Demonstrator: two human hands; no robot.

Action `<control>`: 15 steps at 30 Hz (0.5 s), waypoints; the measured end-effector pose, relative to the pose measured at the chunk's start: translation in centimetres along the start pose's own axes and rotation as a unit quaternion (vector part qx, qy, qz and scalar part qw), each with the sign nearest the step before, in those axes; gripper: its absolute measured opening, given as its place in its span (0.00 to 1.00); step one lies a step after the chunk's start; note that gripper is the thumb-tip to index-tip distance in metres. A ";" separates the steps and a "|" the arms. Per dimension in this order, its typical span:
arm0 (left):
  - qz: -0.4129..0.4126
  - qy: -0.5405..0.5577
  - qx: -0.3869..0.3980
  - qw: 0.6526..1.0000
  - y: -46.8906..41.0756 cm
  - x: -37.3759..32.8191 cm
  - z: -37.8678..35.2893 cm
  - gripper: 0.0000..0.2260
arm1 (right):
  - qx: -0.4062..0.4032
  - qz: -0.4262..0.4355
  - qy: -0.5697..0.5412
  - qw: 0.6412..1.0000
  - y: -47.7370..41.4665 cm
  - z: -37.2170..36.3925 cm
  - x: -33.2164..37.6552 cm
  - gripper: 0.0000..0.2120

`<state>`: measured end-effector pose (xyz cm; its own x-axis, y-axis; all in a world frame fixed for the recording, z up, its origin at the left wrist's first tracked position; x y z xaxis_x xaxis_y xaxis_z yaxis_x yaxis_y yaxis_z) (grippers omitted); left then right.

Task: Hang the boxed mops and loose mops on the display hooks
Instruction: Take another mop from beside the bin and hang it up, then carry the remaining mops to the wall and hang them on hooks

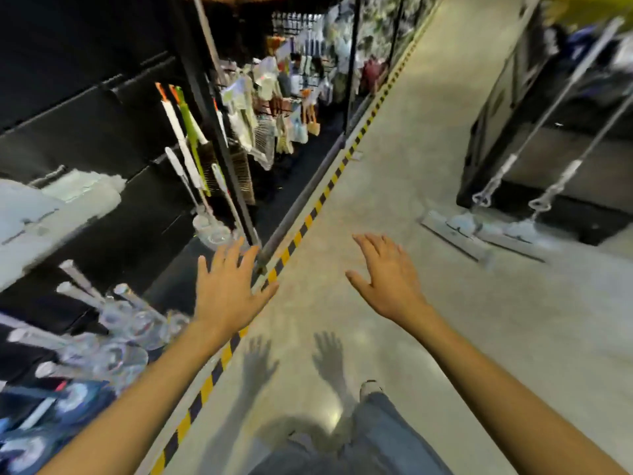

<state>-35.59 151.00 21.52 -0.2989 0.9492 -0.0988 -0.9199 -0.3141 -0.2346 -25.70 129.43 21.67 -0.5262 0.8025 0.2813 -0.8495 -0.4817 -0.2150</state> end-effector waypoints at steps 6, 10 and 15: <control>-0.104 0.026 -0.001 0.994 -2.0 -13.5 -1.4 0.33 | -0.030 -0.111 0.018 0.993 5.9 4.0 -11.5 0.30; -0.149 0.047 0.003 0.988 -2.0 -23.7 -3.2 0.33 | -0.031 -0.159 0.021 0.987 10.1 6.3 -19.9 0.30; -0.198 0.067 0.006 0.978 -2.1 -37.1 -5.1 0.33 | -0.044 -0.202 0.039 0.978 14.2 10.2 -31.0 0.29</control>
<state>-21.27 116.36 20.78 0.1168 0.9848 -0.1284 -0.9600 0.0788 -0.2687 -21.83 94.11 19.44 -0.1415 0.9471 0.2881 -0.9793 -0.0913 -0.1809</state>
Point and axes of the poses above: each hand's wrist, its own y-axis away from the middle knuckle, its own z-axis out of the back of the hand, x = y × z, the point moved 6 cm from there along -y, towards the middle knuckle, and after that the axes turned 13 degrees about -x, right-handed, at the moved point
